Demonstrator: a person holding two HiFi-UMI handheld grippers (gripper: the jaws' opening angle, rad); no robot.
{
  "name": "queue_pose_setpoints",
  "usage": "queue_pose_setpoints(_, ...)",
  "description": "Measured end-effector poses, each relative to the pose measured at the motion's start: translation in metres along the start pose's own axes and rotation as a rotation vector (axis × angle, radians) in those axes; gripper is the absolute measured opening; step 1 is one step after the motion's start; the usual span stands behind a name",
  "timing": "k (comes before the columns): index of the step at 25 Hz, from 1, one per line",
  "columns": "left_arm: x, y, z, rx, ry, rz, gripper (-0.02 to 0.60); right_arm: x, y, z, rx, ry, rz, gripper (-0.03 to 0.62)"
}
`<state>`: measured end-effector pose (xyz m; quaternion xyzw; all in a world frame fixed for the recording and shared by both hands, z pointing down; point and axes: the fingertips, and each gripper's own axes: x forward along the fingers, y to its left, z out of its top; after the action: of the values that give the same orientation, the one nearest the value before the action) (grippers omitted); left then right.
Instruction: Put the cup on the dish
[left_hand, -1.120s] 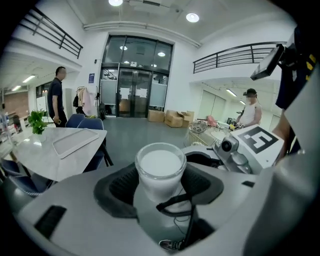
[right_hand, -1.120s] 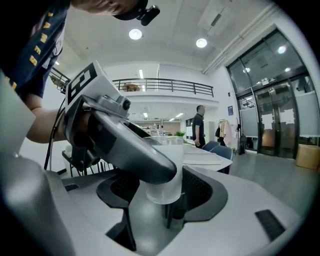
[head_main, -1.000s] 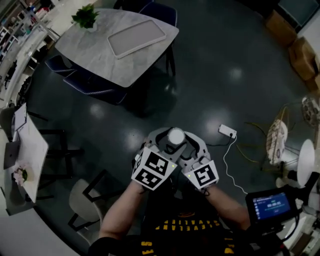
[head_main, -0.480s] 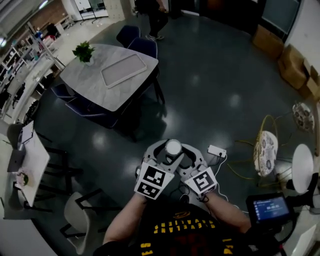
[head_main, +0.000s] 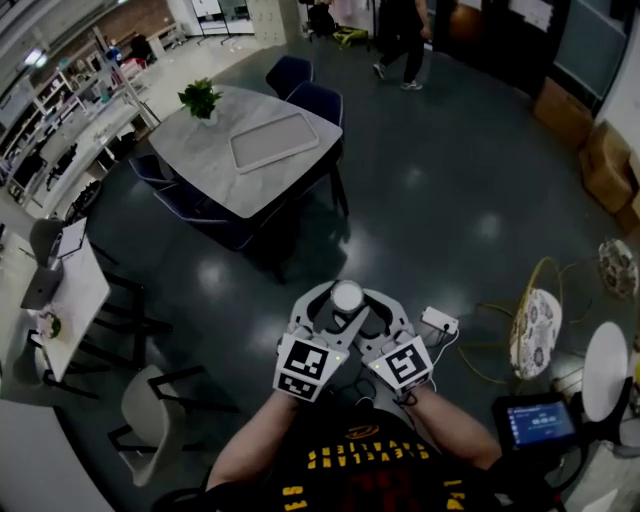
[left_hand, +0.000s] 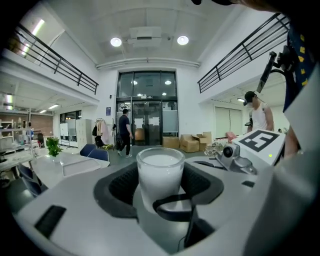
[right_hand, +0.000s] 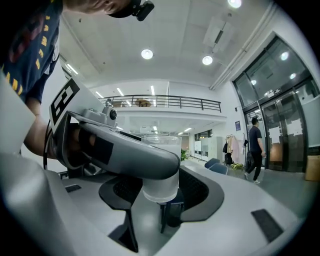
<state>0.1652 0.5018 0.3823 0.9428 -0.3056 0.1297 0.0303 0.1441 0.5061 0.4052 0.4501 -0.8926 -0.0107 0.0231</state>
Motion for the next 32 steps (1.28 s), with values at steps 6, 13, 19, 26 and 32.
queue_pose_setpoints(6,-0.007,0.038,-0.006,-0.030,-0.014,0.018,0.265,0.037,0.007,-0.004,-0.020,0.027,0.042,0.233)
queue_pose_setpoints(13,-0.002,0.092,-0.012,-0.064,-0.029,0.007,0.265,0.091,0.004,-0.008,-0.052,0.064,0.044,0.233)
queue_pose_setpoints(19,-0.008,0.140,-0.012,-0.086,-0.041,-0.007,0.265,0.138,0.008,-0.005,-0.060,0.092,0.036,0.233)
queue_pose_setpoints(26,-0.013,0.202,-0.024,-0.103,-0.054,-0.024,0.265,0.201,0.016,-0.009,-0.062,0.123,0.031,0.235)
queue_pose_setpoints(32,-0.021,0.226,-0.012,-0.111,-0.081,-0.045,0.265,0.224,0.020,0.005,-0.081,0.124,0.055,0.235)
